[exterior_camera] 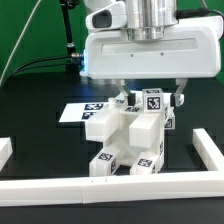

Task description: Assemble chair

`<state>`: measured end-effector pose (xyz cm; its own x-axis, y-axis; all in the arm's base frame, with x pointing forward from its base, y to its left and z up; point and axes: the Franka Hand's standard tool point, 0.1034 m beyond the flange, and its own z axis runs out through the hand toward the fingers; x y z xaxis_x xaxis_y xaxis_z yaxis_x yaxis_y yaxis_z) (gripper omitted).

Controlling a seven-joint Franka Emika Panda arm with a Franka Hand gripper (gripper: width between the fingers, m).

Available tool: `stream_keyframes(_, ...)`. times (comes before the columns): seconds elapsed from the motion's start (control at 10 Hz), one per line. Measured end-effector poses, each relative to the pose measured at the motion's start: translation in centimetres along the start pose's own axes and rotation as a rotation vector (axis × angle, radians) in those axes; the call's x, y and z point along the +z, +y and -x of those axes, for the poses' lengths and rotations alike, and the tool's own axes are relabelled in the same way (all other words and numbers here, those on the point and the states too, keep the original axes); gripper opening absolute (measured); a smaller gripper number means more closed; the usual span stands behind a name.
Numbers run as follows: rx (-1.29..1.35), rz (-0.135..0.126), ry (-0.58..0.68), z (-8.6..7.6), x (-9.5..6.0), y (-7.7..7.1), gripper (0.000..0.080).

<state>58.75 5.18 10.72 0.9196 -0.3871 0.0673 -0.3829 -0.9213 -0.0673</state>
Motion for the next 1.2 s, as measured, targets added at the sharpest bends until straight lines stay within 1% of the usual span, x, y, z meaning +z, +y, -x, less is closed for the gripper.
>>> stream_keyframes(0.1,0.0,0.0,0.0,0.0,0.0,0.0,0.0408)
stream_keyframes(0.2,0.082,0.0,-0.001,0.0,0.0,0.0,0.0274)
stream_keyframes(0.4,0.238,0.001,-0.002,0.0,0.1,0.1,0.0265)
stream_keyframes(0.5,0.239,0.007,-0.006,-0.4,0.1,0.6,0.0265)
stream_keyframes(0.6,0.295,0.012,-0.014,-0.6,0.1,0.8,0.0265)
stream_keyframes(0.8,0.387,0.014,-0.011,-1.0,0.1,1.5,0.0265)
stream_keyframes(1.0,0.449,0.013,-0.006,-1.7,0.0,2.6,0.0265)
stream_keyframes(1.2,0.53,0.017,-0.02,-1.7,0.0,3.0,0.0266)
